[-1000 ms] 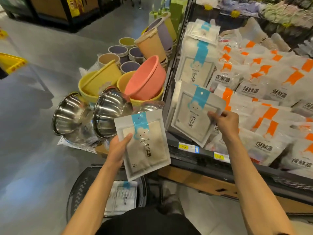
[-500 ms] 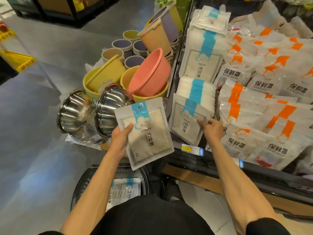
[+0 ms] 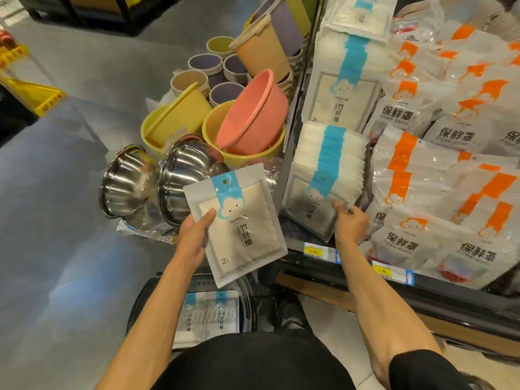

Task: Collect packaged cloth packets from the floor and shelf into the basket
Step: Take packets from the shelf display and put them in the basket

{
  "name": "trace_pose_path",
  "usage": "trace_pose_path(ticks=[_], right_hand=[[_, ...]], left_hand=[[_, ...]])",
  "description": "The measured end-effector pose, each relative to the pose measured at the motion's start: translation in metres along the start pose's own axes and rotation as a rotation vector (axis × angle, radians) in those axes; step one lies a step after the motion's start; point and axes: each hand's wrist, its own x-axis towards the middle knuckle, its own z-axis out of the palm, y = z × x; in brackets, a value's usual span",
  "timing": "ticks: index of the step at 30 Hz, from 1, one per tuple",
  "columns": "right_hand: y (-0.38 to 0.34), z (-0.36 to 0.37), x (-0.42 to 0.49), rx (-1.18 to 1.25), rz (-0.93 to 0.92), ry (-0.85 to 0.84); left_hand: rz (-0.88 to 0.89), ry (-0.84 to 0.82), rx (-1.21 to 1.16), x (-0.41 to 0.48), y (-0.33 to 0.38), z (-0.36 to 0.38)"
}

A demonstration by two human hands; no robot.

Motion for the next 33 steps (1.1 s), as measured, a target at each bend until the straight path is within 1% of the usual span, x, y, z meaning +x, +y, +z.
trace_pose_path(ticks=[4, 7, 11, 18, 21, 23, 26, 29, 33], right_hand=[[-0.004, 0.001, -0.001, 0.004, 0.022, -0.012], [-0.014, -0.004, -0.002, 0.018, 0.059, -0.056], [-0.014, -0.011, -0.002, 0.005, 0.018, -0.088], [-0.033, -0.021, 0.011, -0.236, -0.116, -0.103], [-0.036, -0.025, 0.014, -0.402, -0.176, -0.121], [-0.038, -0.026, 0.015, -0.471, -0.205, -0.136], [-0.039, -0.026, 0.02, -0.428, -0.163, -0.145], [-0.039, -0.022, 0.019, -0.351, -0.118, -0.116], [-0.041, -0.022, 0.014, -0.312, -0.128, -0.116]], left_hand=[[-0.008, 0.003, -0.012, 0.002, -0.004, 0.001], [-0.014, -0.011, -0.02, 0.003, -0.008, 0.003], [-0.005, -0.032, -0.018, 0.001, -0.011, 0.004], [-0.01, -0.014, -0.026, -0.004, -0.015, 0.003], [-0.018, -0.007, -0.036, -0.007, -0.017, 0.004], [-0.026, -0.008, -0.042, -0.007, -0.018, 0.006], [-0.03, -0.012, -0.032, -0.006, -0.019, 0.007], [-0.032, -0.023, -0.021, -0.004, -0.017, 0.009], [-0.033, -0.03, -0.036, -0.001, -0.016, 0.014]])
